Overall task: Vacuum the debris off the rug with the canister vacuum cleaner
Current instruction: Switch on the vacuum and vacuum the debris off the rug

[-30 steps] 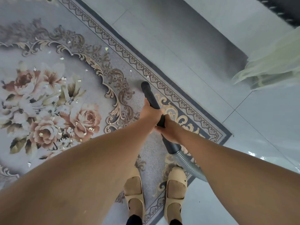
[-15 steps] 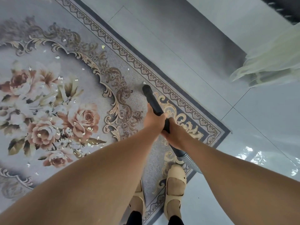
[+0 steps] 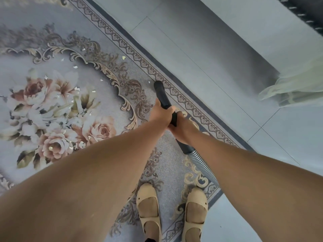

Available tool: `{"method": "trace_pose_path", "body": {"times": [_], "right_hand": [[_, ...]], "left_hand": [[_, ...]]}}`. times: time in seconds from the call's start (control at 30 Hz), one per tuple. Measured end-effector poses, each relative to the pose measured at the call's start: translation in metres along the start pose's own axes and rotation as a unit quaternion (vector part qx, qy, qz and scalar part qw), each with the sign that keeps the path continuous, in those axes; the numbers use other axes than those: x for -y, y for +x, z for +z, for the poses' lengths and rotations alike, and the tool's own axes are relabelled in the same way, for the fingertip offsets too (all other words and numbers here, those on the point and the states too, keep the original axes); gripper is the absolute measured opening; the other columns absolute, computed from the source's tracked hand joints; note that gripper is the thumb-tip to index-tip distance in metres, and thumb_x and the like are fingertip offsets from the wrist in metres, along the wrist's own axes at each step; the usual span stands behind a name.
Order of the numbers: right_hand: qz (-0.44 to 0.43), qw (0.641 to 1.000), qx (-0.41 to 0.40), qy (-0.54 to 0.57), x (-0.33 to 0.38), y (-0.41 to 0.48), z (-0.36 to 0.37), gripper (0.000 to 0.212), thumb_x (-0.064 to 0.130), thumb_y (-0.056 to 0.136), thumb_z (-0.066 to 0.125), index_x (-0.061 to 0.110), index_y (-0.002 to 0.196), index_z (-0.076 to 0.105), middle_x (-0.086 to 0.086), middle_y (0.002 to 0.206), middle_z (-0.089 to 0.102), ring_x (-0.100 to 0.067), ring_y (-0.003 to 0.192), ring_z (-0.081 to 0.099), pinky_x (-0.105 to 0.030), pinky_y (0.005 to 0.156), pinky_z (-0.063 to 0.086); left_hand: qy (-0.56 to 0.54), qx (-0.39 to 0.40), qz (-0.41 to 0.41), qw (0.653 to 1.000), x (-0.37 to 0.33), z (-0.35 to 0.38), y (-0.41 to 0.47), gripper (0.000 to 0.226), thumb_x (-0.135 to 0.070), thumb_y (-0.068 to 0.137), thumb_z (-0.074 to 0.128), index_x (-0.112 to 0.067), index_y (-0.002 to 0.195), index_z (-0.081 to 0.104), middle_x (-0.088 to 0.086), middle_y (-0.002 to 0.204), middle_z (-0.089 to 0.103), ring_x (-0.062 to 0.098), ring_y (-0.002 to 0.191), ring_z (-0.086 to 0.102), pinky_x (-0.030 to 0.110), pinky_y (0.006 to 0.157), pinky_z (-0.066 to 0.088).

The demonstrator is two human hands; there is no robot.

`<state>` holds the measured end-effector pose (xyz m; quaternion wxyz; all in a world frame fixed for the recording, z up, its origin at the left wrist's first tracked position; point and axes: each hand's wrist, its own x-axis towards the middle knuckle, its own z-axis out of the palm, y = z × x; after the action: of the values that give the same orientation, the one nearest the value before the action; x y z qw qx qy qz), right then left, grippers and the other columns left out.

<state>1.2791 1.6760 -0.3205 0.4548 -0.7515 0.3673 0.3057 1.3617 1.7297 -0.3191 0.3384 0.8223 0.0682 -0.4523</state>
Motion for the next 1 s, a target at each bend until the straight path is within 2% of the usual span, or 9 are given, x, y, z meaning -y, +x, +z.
{"method": "trace_pose_path", "body": {"times": [0.07,0.17,0.33,0.5,0.63,0.77,0.87,0.93,1.0], "right_hand": [[-0.008,1.000,0.003,-0.018,0.007,0.004,0.002,0.044,0.040,0.099,0.046,0.011,0.129,0.031,-0.006,0.083,0.057,-0.022,0.066,0.058,-0.034,0.056,0.046],[-0.017,1.000,0.005,-0.018,0.022,0.017,0.003,0.044,0.042,0.098,0.047,0.011,0.126,0.033,-0.008,0.087,0.059,-0.024,0.070,0.059,-0.034,0.058,0.044],[-0.004,1.000,0.002,-0.014,0.050,0.034,0.009,0.044,0.044,0.098,0.048,0.010,0.123,0.035,-0.011,0.091,0.058,-0.026,0.074,0.057,-0.037,0.062,0.044],[-0.017,0.999,-0.016,-0.048,0.059,0.031,0.015,0.041,0.048,0.097,0.046,0.012,0.113,0.035,-0.011,0.091,0.060,-0.028,0.074,0.060,-0.037,0.062,0.046],[-0.027,0.996,-0.057,-0.069,0.064,0.021,0.015,0.037,0.045,0.099,0.044,0.012,0.114,0.035,-0.012,0.091,0.061,-0.032,0.077,0.062,-0.041,0.065,0.051],[0.001,0.992,-0.104,-0.077,0.074,0.014,0.004,0.036,0.047,0.098,0.042,0.015,0.113,0.035,-0.008,0.085,0.058,-0.027,0.070,0.060,-0.035,0.053,0.043],[0.012,0.986,-0.123,-0.109,0.087,0.016,-0.006,0.037,0.050,0.097,0.043,0.017,0.114,0.035,-0.008,0.086,0.058,-0.027,0.071,0.058,-0.036,0.055,0.042],[0.011,0.984,-0.119,-0.134,0.095,0.021,-0.012,0.039,0.051,0.097,0.044,0.018,0.115,0.035,-0.006,0.084,0.057,-0.025,0.068,0.056,-0.034,0.052,0.039],[0.006,0.984,-0.111,-0.139,0.104,0.032,-0.014,0.039,0.053,0.096,0.045,0.020,0.113,0.035,-0.003,0.080,0.055,-0.023,0.067,0.056,-0.031,0.049,0.036]], "left_hand": [[-0.001,-0.013,0.010,1.000,0.002,-0.007,0.003,0.063,-0.028,0.094,0.057,-0.023,0.149,0.028,0.010,0.121,0.062,0.033,0.105,0.062,0.048,0.088,0.055],[-0.023,-0.021,0.011,0.999,-0.001,-0.022,0.013,0.056,-0.027,0.093,0.058,-0.025,0.145,0.035,0.011,0.117,0.063,0.034,0.102,0.063,0.049,0.086,0.055],[-0.090,-0.016,-0.024,0.995,-0.005,-0.047,0.030,0.048,-0.024,0.093,0.062,-0.024,0.138,0.045,0.003,0.105,0.060,0.030,0.102,0.062,0.048,0.087,0.056],[-0.105,-0.006,-0.030,0.994,-0.002,-0.059,0.033,0.046,-0.026,0.093,0.062,-0.026,0.136,0.046,0.005,0.110,0.062,0.030,0.102,0.062,0.048,0.087,0.056],[-0.110,0.005,-0.002,0.994,-0.003,-0.063,0.030,0.046,-0.024,0.094,0.060,-0.028,0.138,0.045,0.006,0.112,0.064,0.029,0.100,0.064,0.047,0.084,0.057],[-0.091,0.030,0.029,0.995,-0.020,-0.068,0.025,0.054,-0.026,0.095,0.058,-0.027,0.145,0.036,0.006,0.109,0.062,0.024,0.090,0.060,0.035,0.068,0.057],[-0.092,0.024,0.031,0.995,-0.034,-0.074,0.024,0.058,-0.027,0.095,0.059,-0.024,0.147,0.034,0.003,0.108,0.059,0.023,0.089,0.058,0.036,0.075,0.056],[-0.100,0.017,0.030,0.994,-0.039,-0.079,0.029,0.054,-0.026,0.095,0.059,-0.024,0.145,0.038,0.004,0.108,0.060,0.023,0.088,0.058,0.035,0.072,0.056],[-0.106,0.011,0.020,0.994,-0.044,-0.087,0.039,0.052,-0.025,0.094,0.059,-0.024,0.143,0.040,0.005,0.109,0.061,0.026,0.088,0.059,0.040,0.078,0.058]]}}
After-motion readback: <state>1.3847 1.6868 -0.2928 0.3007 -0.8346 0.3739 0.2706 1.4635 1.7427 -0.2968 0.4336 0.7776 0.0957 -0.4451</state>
